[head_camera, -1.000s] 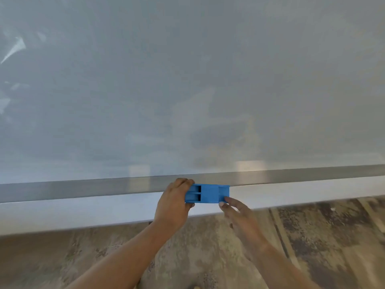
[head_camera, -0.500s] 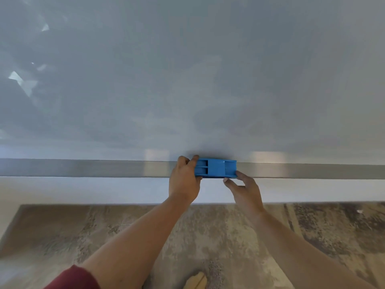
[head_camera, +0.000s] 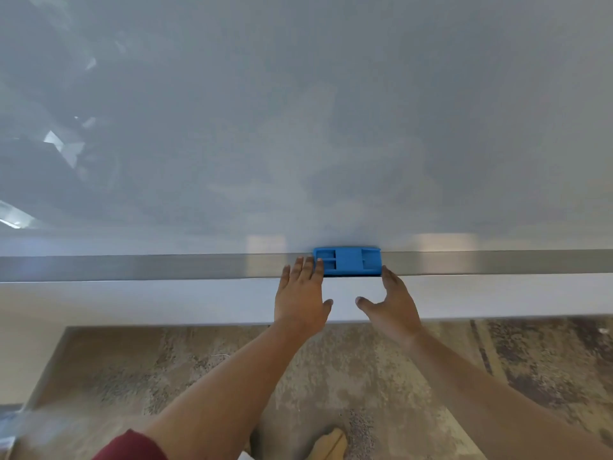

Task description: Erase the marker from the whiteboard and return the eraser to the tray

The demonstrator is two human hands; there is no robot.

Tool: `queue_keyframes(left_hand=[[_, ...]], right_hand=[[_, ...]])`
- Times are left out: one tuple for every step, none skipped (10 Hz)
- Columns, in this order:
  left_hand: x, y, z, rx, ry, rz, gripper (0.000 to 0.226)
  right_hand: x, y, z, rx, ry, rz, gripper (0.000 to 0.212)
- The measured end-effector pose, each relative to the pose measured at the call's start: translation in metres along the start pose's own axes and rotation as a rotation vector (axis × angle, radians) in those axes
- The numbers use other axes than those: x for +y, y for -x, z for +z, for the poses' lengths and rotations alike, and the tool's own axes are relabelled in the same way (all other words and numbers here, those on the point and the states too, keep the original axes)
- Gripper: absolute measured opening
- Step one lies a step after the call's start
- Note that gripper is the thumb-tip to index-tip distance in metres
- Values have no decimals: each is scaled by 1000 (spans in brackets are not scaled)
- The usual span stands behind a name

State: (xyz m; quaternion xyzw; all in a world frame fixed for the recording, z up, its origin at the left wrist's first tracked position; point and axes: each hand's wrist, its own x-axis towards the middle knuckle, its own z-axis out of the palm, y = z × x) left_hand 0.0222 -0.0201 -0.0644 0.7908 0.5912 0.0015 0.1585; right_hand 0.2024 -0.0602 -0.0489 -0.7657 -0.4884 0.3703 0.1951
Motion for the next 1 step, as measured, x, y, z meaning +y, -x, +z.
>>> queue_keyframes(left_hand=[[-5,18,-8,-48,-93,69,81]], right_hand=[[-2,12,-4,-12,125,34,93]])
